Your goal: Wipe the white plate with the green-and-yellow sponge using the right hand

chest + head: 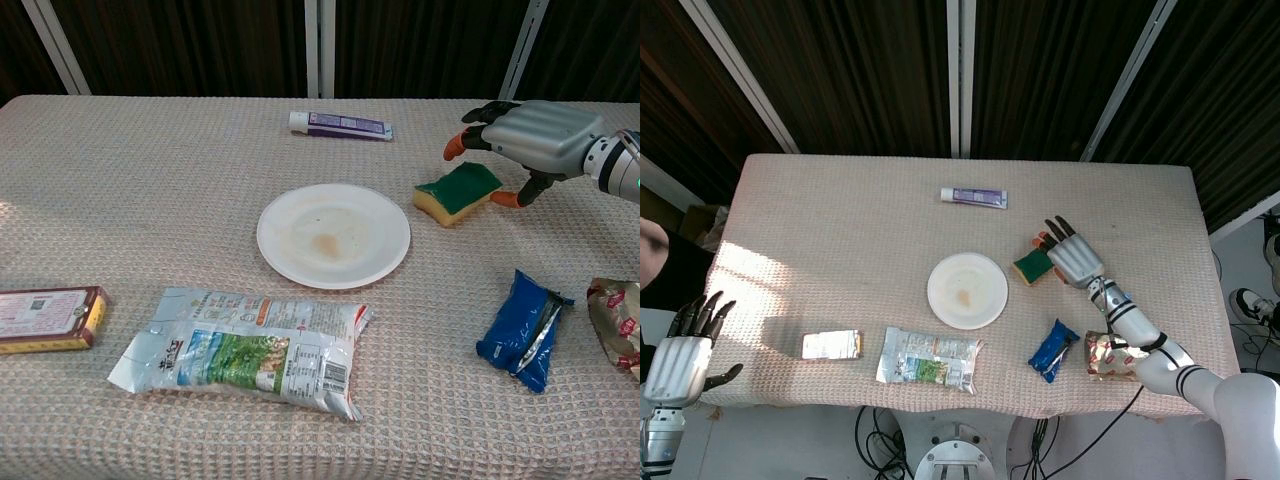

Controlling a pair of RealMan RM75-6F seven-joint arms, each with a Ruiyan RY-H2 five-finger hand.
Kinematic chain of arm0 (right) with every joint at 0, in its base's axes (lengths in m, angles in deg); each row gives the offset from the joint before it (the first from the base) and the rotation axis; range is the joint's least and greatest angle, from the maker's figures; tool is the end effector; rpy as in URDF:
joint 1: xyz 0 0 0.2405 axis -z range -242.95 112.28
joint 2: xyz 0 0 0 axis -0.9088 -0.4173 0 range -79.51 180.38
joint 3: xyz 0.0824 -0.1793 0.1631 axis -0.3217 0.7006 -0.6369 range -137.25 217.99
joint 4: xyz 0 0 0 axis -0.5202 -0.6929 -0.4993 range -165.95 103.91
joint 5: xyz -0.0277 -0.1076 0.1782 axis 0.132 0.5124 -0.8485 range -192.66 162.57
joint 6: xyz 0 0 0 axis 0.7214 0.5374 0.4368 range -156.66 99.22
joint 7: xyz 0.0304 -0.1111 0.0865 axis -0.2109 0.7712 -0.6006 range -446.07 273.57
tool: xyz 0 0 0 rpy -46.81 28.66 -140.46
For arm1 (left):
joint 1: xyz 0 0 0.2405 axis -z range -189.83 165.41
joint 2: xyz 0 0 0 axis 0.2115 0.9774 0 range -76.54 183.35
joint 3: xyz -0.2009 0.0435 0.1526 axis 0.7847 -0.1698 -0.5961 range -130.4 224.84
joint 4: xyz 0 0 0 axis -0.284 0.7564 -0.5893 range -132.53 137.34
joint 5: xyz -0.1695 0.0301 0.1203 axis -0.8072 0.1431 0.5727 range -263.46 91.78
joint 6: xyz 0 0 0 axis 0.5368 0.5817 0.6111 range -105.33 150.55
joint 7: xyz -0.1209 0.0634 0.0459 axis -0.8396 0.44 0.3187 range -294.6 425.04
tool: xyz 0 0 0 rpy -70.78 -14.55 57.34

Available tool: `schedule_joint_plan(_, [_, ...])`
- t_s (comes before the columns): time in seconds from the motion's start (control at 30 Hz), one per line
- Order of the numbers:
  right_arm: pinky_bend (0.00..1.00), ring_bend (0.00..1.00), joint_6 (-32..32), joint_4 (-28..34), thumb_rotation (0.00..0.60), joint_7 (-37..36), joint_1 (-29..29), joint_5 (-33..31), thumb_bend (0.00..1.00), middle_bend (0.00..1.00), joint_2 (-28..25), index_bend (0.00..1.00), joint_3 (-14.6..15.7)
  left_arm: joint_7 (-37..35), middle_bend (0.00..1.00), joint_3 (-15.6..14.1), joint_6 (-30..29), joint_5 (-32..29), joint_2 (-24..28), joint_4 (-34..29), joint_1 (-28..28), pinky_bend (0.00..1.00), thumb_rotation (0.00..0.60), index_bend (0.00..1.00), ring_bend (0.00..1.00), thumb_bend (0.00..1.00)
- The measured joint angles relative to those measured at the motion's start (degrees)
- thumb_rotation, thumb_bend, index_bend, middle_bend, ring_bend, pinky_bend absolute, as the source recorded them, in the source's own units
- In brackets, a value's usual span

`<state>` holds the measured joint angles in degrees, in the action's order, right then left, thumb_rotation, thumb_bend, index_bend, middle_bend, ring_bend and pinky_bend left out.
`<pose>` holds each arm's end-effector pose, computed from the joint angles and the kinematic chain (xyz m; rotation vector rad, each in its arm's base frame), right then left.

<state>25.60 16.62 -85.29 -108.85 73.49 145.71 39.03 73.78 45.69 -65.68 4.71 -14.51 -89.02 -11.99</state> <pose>-0.2314 -0.3878 -0.0130 2.0361 -0.5050 0.7216 -0.3125 0.1394 0.1323 -1.4535 -0.8598 -0.8021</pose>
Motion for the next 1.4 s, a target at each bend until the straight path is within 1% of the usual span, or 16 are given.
schedule_joint_plan(0.43, [0.0, 0.0, -1.41, -0.91, 0.6, 0.84, -1.08, 0.41, 0.29, 0.2, 1.06, 0.21, 0.23, 0.03, 0.04, -0.35, -0.56, -0.09, 0.25, -0.04, -0.63, 0.11, 0.6, 0.13, 0.04, 0.02])
schedule_joint_plan(0.57, [0.0, 0.0, -2.21, -1.47, 0.6, 1.27, -1.87, 0.66, 0.3, 0.22, 1.46, 0.23, 0.27, 0.23, 0.04, -0.38, -0.46, -0.23, 0.25, -0.16, -0.68, 0.11, 0.6, 0.13, 0.04, 0.02])
schedule_joint_plan(0.7, [0.0, 0.01, -2.62, -2.03, 0.6, 1.42, -2.33, 0.85, 0.33, 0.29, 1.77, 0.31, 0.33, 0.41, 0.04, -0.34, -0.37, -0.35, 0.36, -0.39, -0.68, 0.11, 0.6, 0.13, 0.04, 0.02])
schedule_joint_plan(0.77, [0.0, 0.04, -2.16, -2.35, 0.6, 1.0, -2.36, 1.01, 0.35, 0.32, 1.93, 0.37, 0.32, 0.56, 0.04, -0.28, -0.42, -0.39, 0.48, -0.51, -0.69, 0.11, 0.6, 0.13, 0.04, 0.02])
schedule_joint_plan(0.83, [0.0, 0.09, -1.5, -2.72, 0.6, 0.4, -2.34, 1.16, 0.37, 0.34, 2.09, 0.45, 0.28, 0.69, 0.04, -0.23, -0.57, -0.36, 0.62, -0.66, -0.72, 0.11, 0.6, 0.13, 0.04, 0.02])
schedule_joint_plan(0.93, [0.0, 0.16, -0.16, -3.58, 0.6, -0.42, -2.32, 1.73, 0.39, 0.42, 2.26, 0.57, 0.33, 0.79, 0.04, -0.28, -0.55, -0.24, 0.72, -0.81, -0.72, 0.11, 0.6, 0.13, 0.04, 0.02])
schedule_joint_plan(1.0, [0.0, 0.18, 1.19, -3.62, 0.6, -0.84, -2.3, 2.25, 0.4, 0.44, 2.21, 0.6, 0.34, 0.7, 0.04, -0.33, -0.6, -0.14, 0.66, -0.78, -0.76, 0.11, 0.6, 0.13, 0.04, 0.02])
schedule_joint_plan(1.13, [0.01, 0.2, 5.26, -2.44, 0.6, -0.67, -2.52, 3.99, 0.41, 0.47, 1.56, 0.64, 0.26, 0.34, 0.04, -0.33, -0.65, -0.19, 0.38, -0.45, -0.84, 0.11, 0.6, 0.13, 0.04, 0.02])
schedule_joint_plan(1.2, [0.01, 0.21, 7.11, -0.63, 0.6, 0.68, -3.05, 5.19, 0.41, 0.47, 0.99, 0.65, 0.17, 0.01, 0.04, -0.29, -0.85, -0.04, 0.17, -0.15, -0.87, 0.11, 0.6, 0.13, 0.04, 0.02])
schedule_joint_plan(1.3, [0.01, 0.21, 7.7, 2.82, 0.6, 4.29, -4.32, 6.57, 0.42, 0.48, 0.36, 0.66, -0.04, -0.67, 0.04, -0.27, -1.22, 0.17, -0.14, 0.56, -0.98, 0.11, 0.6, 0.13, 0.04, 0.02])
schedule_joint_plan(1.4, [0.01, 0.21, 6.85, 5.99, 0.6, 9.17, -5.84, 7.32, 0.42, 0.48, 0.24, 0.66, -0.39, -1.64, 0.04, -0.31, -1.37, 0.1, -0.4, 1.57, -1.16, 0.11, 0.6, 0.13, 0.04, 0.02])
